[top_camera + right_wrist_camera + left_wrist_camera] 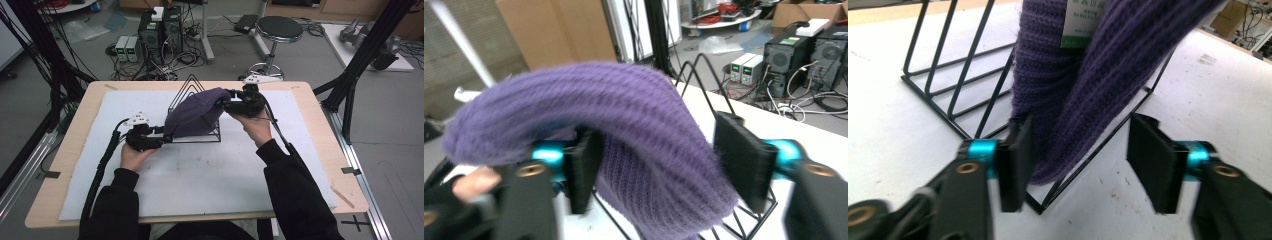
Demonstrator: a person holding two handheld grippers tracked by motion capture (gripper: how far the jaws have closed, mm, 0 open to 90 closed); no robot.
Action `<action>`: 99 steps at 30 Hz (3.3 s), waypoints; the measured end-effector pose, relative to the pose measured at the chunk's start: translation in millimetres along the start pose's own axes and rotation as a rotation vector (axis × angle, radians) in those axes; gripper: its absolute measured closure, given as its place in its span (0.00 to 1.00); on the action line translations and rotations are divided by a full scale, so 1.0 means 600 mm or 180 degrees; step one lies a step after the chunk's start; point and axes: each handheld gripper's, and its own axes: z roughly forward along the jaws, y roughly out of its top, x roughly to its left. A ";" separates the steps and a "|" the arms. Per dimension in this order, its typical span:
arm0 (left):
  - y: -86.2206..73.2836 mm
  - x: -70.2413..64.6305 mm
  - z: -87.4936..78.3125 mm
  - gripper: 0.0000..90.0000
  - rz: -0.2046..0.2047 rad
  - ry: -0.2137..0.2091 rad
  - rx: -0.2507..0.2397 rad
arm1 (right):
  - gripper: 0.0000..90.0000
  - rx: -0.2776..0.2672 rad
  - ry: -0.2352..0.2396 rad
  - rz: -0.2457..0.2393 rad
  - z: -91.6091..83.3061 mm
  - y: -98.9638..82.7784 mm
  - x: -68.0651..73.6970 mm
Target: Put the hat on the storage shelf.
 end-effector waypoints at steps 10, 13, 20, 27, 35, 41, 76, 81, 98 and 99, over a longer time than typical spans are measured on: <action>0.010 -0.010 -0.024 0.24 0.0052 -0.0085 -0.0212 | 0.04 0.0522 -0.0369 -0.0676 -0.049 0.010 0.025; 0.007 -0.010 -0.039 0.24 0.0009 -0.0050 -0.0345 | 0.04 0.0566 -0.0376 -0.0725 -0.070 0.009 0.030; 0.002 -0.016 -0.094 0.21 0.0055 0.0200 -0.0555 | 0.04 0.0477 -0.0583 -0.0676 -0.117 -0.006 0.017; -0.015 -0.014 -0.146 0.20 0.0000 0.0495 -0.0762 | 0.04 0.0317 -0.0884 -0.0405 -0.165 -0.038 -0.017; -0.027 -0.024 -0.177 0.21 0.0081 0.0716 -0.0776 | 0.04 0.0234 -0.1108 -0.0233 -0.200 -0.068 -0.030; -0.036 -0.030 -0.189 0.21 0.0118 0.0889 -0.0842 | 0.04 0.0158 -0.1286 -0.0170 -0.208 -0.091 -0.031; -0.094 -0.041 -0.266 0.21 -0.0012 0.1829 -0.1226 | 0.04 -0.0133 -0.2142 0.0278 -0.262 -0.172 -0.040; -0.098 -0.044 -0.267 0.21 0.0017 0.1901 -0.1257 | 0.04 -0.0181 -0.2202 0.0270 -0.272 -0.172 -0.034; -0.114 -0.029 -0.257 0.21 -0.0082 0.2025 -0.1278 | 0.04 -0.0248 -0.2263 0.0288 -0.254 -0.230 -0.044; -0.115 -0.027 -0.258 0.21 -0.0089 0.2028 -0.1281 | 0.04 -0.0228 -0.2269 0.0287 -0.252 -0.234 -0.043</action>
